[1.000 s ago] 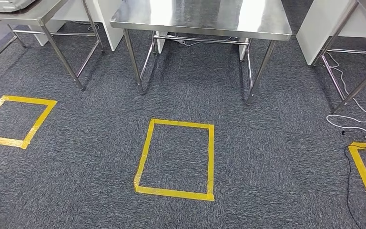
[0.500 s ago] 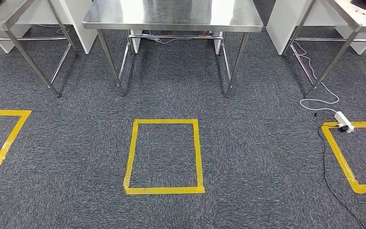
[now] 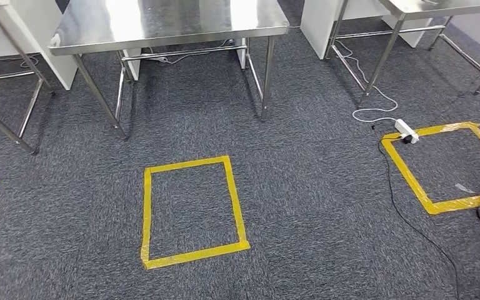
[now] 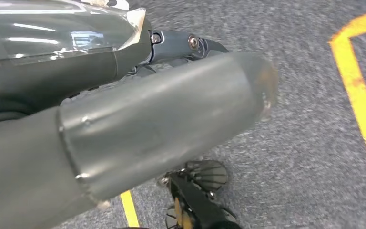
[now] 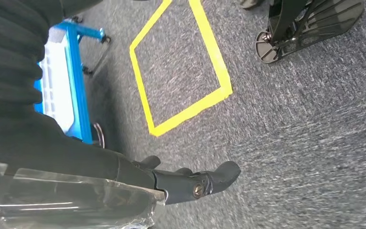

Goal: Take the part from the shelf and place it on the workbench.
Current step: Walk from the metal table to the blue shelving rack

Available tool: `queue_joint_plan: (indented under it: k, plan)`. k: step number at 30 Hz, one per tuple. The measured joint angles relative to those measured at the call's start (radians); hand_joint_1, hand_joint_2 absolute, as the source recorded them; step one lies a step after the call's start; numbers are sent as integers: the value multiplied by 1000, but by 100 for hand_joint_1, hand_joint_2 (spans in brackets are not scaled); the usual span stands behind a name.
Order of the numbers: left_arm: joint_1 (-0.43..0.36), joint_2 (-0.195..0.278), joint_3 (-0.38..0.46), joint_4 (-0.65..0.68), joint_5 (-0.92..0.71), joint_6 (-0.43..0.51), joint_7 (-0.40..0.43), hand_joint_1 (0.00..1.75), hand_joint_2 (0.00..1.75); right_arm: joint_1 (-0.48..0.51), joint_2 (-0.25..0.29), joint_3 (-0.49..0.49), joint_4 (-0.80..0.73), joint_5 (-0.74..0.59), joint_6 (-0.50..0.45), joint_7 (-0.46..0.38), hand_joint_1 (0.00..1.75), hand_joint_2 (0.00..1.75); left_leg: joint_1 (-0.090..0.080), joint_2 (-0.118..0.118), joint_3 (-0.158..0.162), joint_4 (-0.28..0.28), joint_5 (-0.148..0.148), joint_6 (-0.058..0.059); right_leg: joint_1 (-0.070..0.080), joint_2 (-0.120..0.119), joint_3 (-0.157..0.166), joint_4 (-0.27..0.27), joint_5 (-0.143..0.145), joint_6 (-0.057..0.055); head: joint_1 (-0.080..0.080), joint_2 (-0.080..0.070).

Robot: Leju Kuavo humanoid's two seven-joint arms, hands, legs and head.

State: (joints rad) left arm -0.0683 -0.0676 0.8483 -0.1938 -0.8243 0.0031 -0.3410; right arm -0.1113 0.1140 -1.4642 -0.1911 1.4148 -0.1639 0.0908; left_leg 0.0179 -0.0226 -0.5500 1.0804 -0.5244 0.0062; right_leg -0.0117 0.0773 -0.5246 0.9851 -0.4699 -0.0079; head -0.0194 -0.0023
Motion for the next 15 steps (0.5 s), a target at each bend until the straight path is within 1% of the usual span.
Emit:
queue_joint_plan:
  k: [1, 2, 3, 4, 5, 6, 7, 8, 9, 10, 11, 12, 13, 14, 15]
  plan:
    - [-2, 0, 0, 0, -1, 0, 1, 0, 0, 0, 1, 0, 0, 1, 0, 0, 0, 175, 0, -8, 21, -49, 17, 2, 2, 6, -3, 2, 0, 3, 0, 0]
    - [-4, 1, 0, 0, -2, -1, 2, 0, 0, 1, 1, 1, 0, 2, -1, 0, 0, 175, -1, -14, 30, -74, 22, 5, 5, 10, -7, 3, 2, 7, 1, 0]
    - [-7, 1, 0, 0, -3, -1, 4, 0, 0, 2, 1, 1, 0, 1, -2, 0, 0, 175, -4, -16, 30, -80, 19, 8, 7, 15, -12, 4, 3, 12, 1, 0]
    - [-8, 1, 0, 0, -3, -1, 5, 0, 0, 5, 1, 1, 0, 1, -2, 0, 0, 175, -6, -13, 27, -81, 22, 14, 7, 17, -19, 2, 6, 19, 1, 0]
    - [-9, 0, 0, 0, -4, -2, 7, 0, 0, 7, 0, 1, 0, 0, -3, 0, 0, 175, -7, -9, 26, -85, 27, 22, 7, 10, -25, 8, 3, 24, 1, 0]
    - [-8, 0, 0, 0, -4, -2, 7, 0, 0, 8, 0, 1, 0, 0, -4, 1, 0, 175, -7, -5, 25, -89, 31, 30, 7, -4, -35, 26, -8, 26, 2, 0]
    - [-7, 0, 0, 0, -4, -2, 8, 0, 0, 8, 1, 1, 0, 0, -5, 1, 0, 175, -5, 2, 24, -92, 36, 38, 8, -22, -55, 65, -31, 26, 3, 0]
    - [-5, 0, 0, 0, -5, -2, 9, 0, 0, 6, 2, 1, 0, 0, -5, 1, 0, 175, -5, 9, 21, -93, 38, 43, 7, -41, -81, 122, -61, 22, 5, 0]
    - [-3, 1, 0, 0, -5, -2, 9, 0, 0, 5, 3, 1, 0, 0, -6, 1, 0, 175, -6, 16, 19, -93, 39, 46, 6, -53, -113, 191, -94, 19, 6, 0]
    - [-1, 2, 0, 0, -5, -2, 9, 0, 0, 5, 4, 1, 0, -1, -5, 1, 0, 175, -7, 24, 16, -93, 41, 48, 4, -58, -140, 254, -120, 19, 7, 0]
    - [-1, 2, 0, 0, -6, -2, 9, 0, 0, 6, 5, 1, 0, -2, -5, 1, 0, 175, -8, 30, 15, -93, 41, 49, 2, -62, -152, 290, -131, 23, 6, 0]
    - [0, 2, 0, 0, -7, -2, 9, 0, 0, 7, 6, 1, 0, -2, -3, 1, 0, 175, -9, 35, 13, -92, 42, 48, 1, -64, -146, 291, -128, 31, 7, 0]
    - [0, 2, 0, 0, -7, -2, 9, 0, 0, 8, 6, 1, 0, -3, -2, 1, 0, 175, -9, 38, 14, -92, 43, 48, -1, -66, -118, 250, -109, 40, 7, 0]
    - [0, 1, 0, 0, -8, -2, 9, 0, 0, 8, 6, 1, 0, -3, -1, 0, 0, 175, -9, 40, 14, -92, 43, 47, -2, -69, -75, 179, -84, 47, 7, 0]
    - [-1, 1, 0, 0, -8, -2, 9, 0, 0, 8, 6, 1, 0, -3, -1, 0, 0, 175, -11, 42, 15, -91, 43, 44, -3, -74, -32, 101, -61, 51, 7, 0]
